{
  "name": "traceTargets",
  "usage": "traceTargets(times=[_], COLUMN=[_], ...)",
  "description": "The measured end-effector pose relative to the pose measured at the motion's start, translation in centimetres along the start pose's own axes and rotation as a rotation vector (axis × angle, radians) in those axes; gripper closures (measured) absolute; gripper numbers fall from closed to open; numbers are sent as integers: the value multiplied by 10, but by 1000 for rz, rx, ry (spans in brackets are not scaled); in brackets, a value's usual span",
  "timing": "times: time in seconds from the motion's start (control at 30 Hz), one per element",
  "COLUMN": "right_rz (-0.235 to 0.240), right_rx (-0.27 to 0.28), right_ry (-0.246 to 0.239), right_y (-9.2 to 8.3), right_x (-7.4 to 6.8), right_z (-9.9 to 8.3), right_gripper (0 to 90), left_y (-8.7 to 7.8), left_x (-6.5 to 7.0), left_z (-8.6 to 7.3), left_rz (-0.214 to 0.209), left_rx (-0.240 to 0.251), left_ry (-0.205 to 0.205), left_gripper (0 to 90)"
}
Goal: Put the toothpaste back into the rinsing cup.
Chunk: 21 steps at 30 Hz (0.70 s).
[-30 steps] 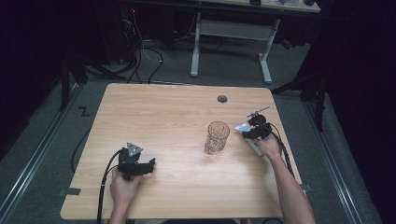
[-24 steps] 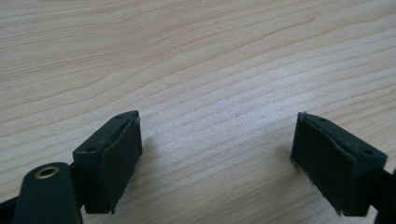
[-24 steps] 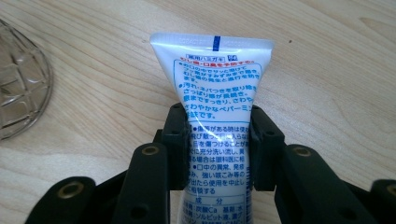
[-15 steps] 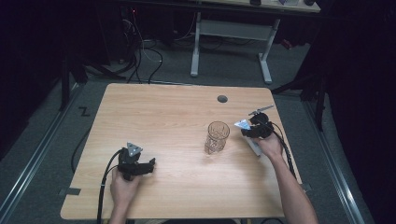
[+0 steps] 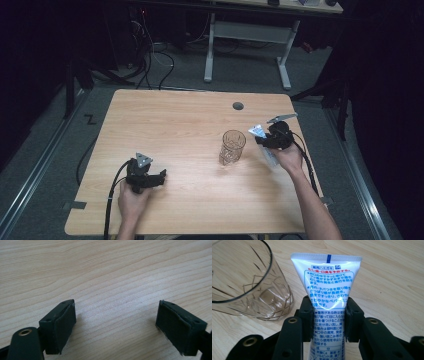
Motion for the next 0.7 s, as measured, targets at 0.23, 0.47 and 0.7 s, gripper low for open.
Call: traceTargets(times=[0.23,0.47,0.7], right_rz=[18,25,42], right_rx=[29,81,127], right_ry=[-3,-9,-18], right_y=[-7,-20,-30], right_x=[-6,-17,-25], right_z=[2,6,10], right_gripper=[661,660,659], left_y=[0,0,0], left_x=[0,0,0], left_z=[0,0,0], left_rz=[0,0,0], left_rx=[0,0,0], left_ry=[0,0,0], left_gripper=[162,162,162])
Point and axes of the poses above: each handheld gripper's, and its own axes: y roughly forward along the jaws, z roughly out of its top, x roughly to its right, the point moved 7 cm from there along y, roughly forward along the jaws, and after that the axes turned 5 degrees about -y, right-handed, at the moved point
